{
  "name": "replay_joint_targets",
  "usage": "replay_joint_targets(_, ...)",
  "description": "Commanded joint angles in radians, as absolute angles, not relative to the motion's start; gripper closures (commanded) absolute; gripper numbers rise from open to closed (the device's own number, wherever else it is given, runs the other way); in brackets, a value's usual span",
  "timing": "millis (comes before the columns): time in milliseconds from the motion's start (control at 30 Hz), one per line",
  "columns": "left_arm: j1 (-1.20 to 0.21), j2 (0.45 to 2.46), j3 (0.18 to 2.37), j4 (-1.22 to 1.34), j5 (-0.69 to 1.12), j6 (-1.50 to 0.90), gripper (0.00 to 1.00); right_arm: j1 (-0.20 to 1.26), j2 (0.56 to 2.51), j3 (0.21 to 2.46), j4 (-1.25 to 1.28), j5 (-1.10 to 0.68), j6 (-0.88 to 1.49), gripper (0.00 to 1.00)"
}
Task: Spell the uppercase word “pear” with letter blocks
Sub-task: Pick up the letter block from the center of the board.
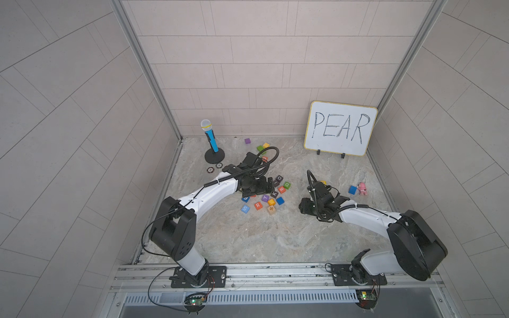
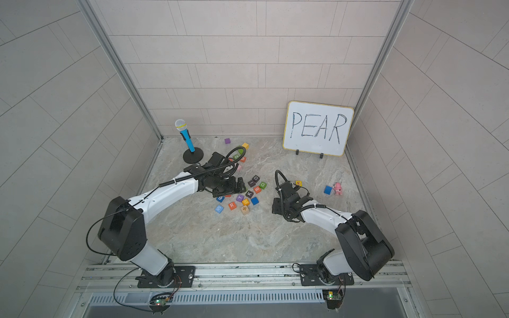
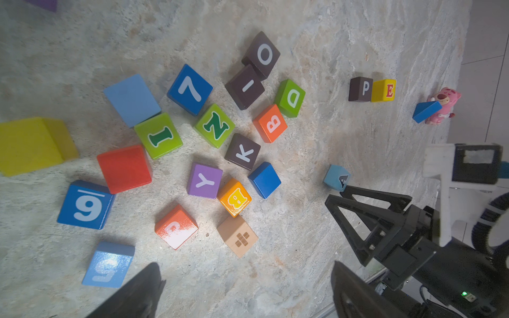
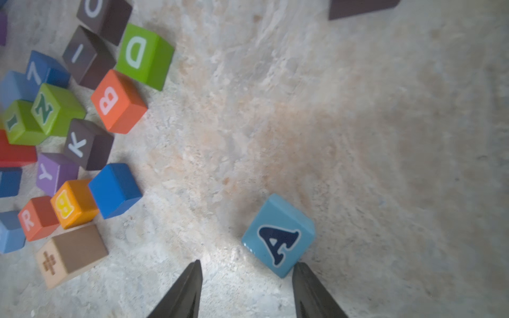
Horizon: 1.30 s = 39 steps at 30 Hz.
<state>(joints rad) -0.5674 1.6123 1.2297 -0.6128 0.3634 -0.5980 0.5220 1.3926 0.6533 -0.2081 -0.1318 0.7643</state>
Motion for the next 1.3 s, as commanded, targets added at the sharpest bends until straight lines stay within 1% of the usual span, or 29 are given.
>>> replay_joint_targets(0,-0.557,1.624,1.209,-0.603,0.416,-0.595,0.00,0.528,1.368,0.739,-0.359,-0.154,0.617,0.44)
replay_joint_targets(33,-0.556,1.619,1.204,-0.601,0.433,-0.591,0.00,0.528,1.375,0.782,-0.436,-0.150,0.533,0.46)
replay_joint_targets(100,-0.552,1.599,1.179,-0.586,0.480,-0.578,0.00,0.528,1.392,0.880,-0.618,-0.081,0.370,0.48)
replay_joint_targets(167,-0.548,1.578,1.150,-0.569,0.522,-0.568,0.00,0.528,1.413,0.934,-0.711,-0.009,0.266,0.48)
replay_joint_targets(267,-0.538,1.553,1.091,-0.516,0.595,-0.577,0.00,0.518,1.478,0.994,-0.761,0.039,0.191,0.48)
replay_joint_targets(400,-0.538,1.558,1.015,-0.386,0.738,-0.647,0.00,0.496,1.592,1.088,-0.801,-0.012,0.126,0.48)
replay_joint_targets(467,-0.538,1.561,0.982,-0.333,0.773,-0.678,0.00,0.492,1.630,1.118,-0.820,-0.029,0.110,0.49)
replay_joint_targets(567,-0.538,1.554,0.956,-0.312,0.772,-0.689,0.00,0.485,1.654,1.124,-0.815,-0.044,0.102,0.49)
replay_joint_targets(867,-0.541,1.563,0.985,-0.339,0.754,-0.677,0.00,0.467,1.745,1.144,-0.752,-0.074,0.102,0.50)
replay_joint_targets(1000,-0.541,1.563,1.004,-0.372,0.738,-0.658,0.00,0.460,1.781,1.139,-0.726,-0.084,0.104,0.52)
replay_joint_targets(1100,-0.541,1.565,1.012,-0.378,0.731,-0.656,0.00,0.458,1.792,1.137,-0.716,-0.087,0.107,0.56)
replay_joint_targets(1167,-0.540,1.567,1.016,-0.385,0.725,-0.652,0.00,0.459,1.787,1.133,-0.709,-0.090,0.112,0.63)
replay_joint_targets(1267,-0.540,1.570,1.024,-0.397,0.711,-0.647,0.00,0.459,1.773,1.128,-0.710,-0.092,0.119,0.70)
